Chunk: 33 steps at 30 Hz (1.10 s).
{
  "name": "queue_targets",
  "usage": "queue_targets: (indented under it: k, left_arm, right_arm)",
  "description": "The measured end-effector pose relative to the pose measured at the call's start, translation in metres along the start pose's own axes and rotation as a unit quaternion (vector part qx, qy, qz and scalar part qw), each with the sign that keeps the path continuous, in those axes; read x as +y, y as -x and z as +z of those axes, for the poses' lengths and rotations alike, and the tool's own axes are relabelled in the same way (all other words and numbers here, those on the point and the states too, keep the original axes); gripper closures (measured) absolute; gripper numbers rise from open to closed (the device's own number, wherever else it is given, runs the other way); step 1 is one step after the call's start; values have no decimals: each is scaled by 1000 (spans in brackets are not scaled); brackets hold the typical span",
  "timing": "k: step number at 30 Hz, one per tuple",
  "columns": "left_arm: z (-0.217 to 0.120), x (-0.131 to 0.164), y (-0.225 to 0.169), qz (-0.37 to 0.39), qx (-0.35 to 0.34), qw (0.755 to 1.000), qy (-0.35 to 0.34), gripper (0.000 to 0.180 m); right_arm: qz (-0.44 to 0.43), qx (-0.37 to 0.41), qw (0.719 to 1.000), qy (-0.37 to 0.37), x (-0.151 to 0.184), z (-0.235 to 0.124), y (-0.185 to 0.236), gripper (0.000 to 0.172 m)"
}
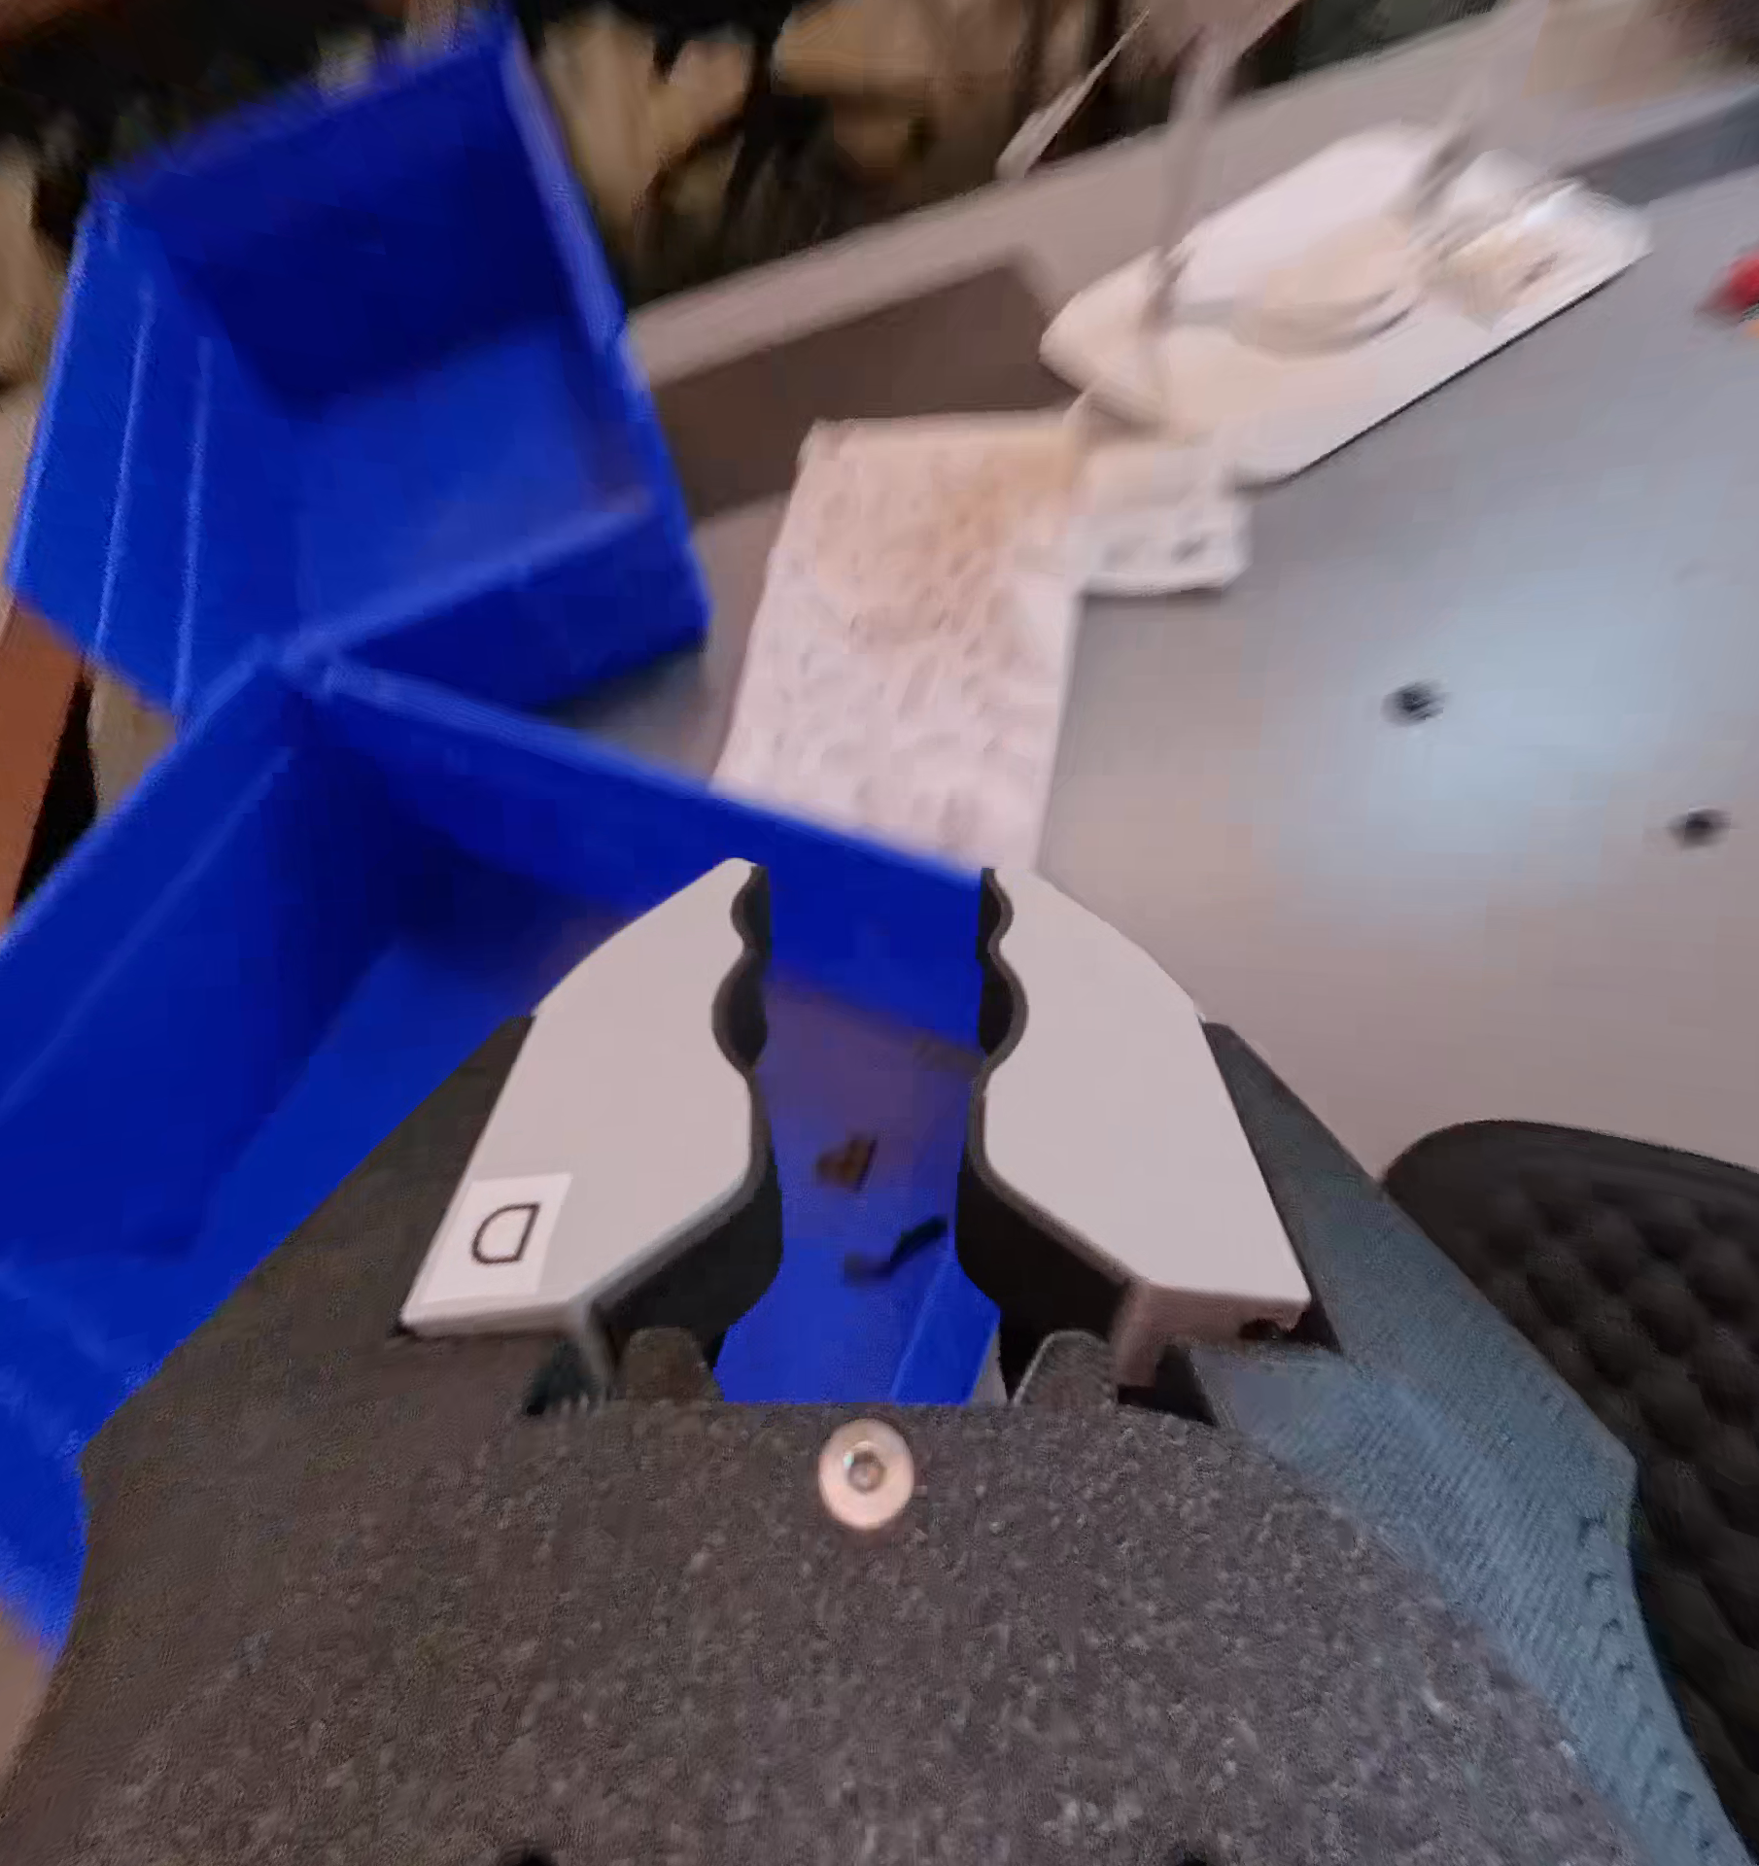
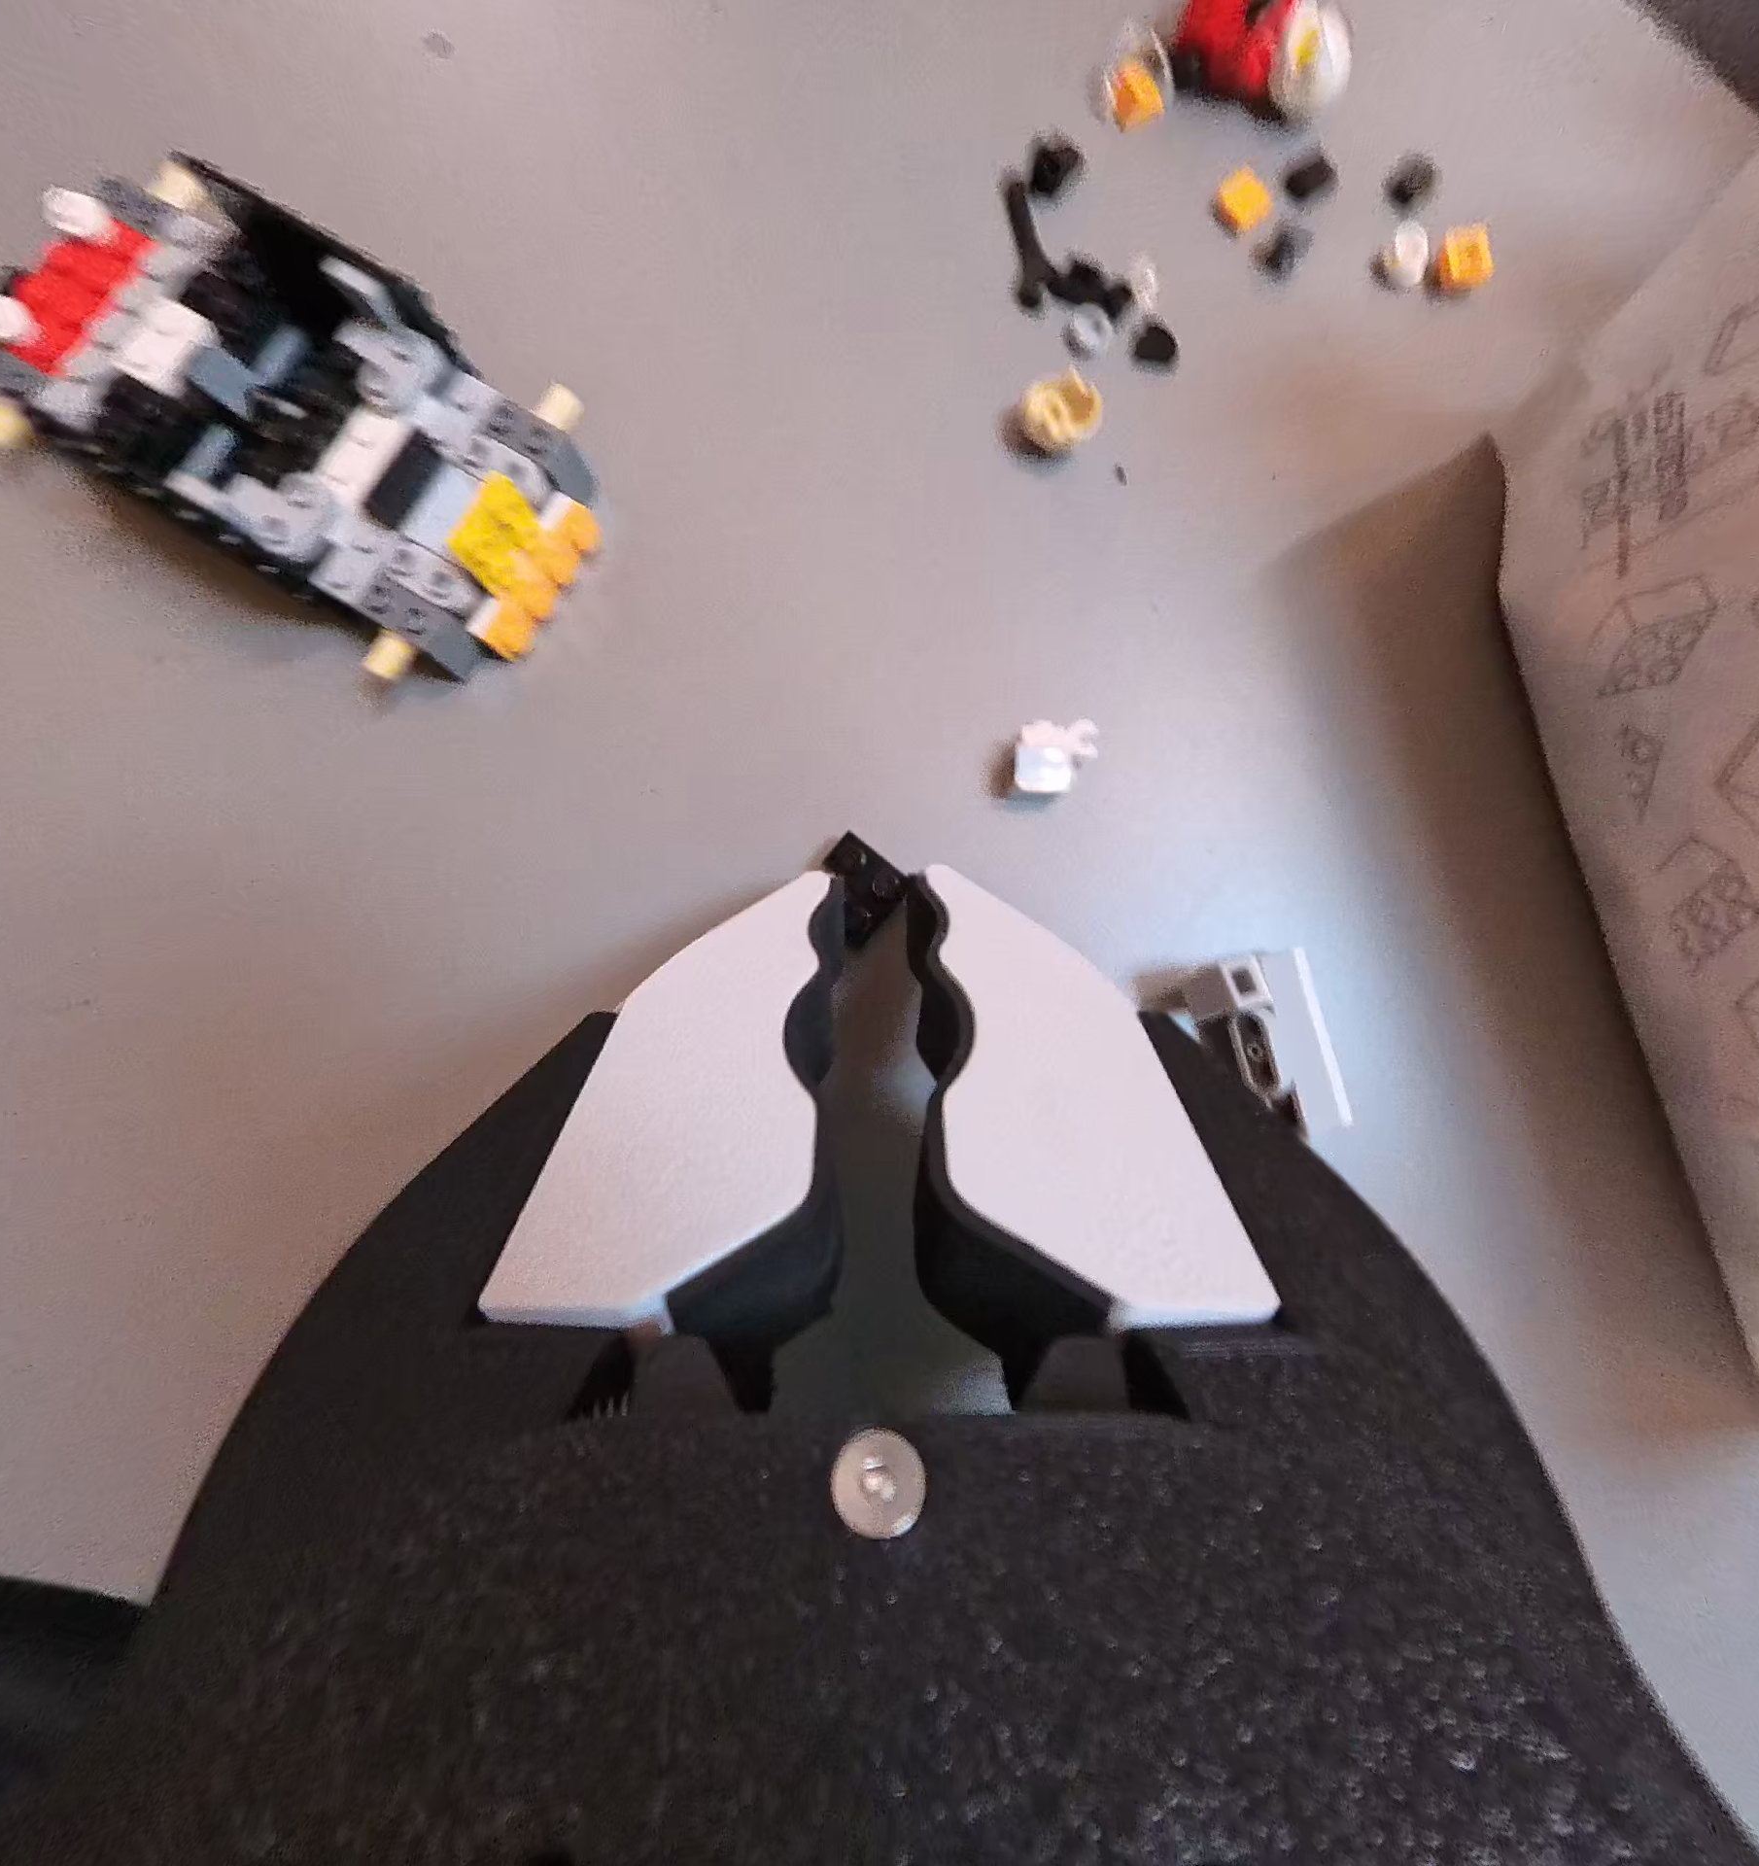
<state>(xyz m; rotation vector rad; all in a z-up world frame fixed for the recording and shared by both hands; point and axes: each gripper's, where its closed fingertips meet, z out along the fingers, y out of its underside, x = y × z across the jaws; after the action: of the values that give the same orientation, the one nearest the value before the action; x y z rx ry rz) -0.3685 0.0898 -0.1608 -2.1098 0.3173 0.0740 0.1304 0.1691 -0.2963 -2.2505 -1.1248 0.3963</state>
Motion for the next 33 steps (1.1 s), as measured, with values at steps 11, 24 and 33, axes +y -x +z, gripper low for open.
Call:
queue_targets:
  k: [11, 24, 33]
  left_arm:
    - [-14, -69, -293, -44, 557, 825, -81, 157]
    - [-7, -59, -353, -82, 636, 767, 7, 176]
    - [5, -81, -149, 51, 187, 975, -113, 176]
  right_arm:
    - [-283, -32, 921, -268, -111, -58, 134, 161]
    - [-392, -20, 865, -312, -118, -67, 189, 160]
    - [-230, 127, 911, -318, -117, -111, 54, 150]
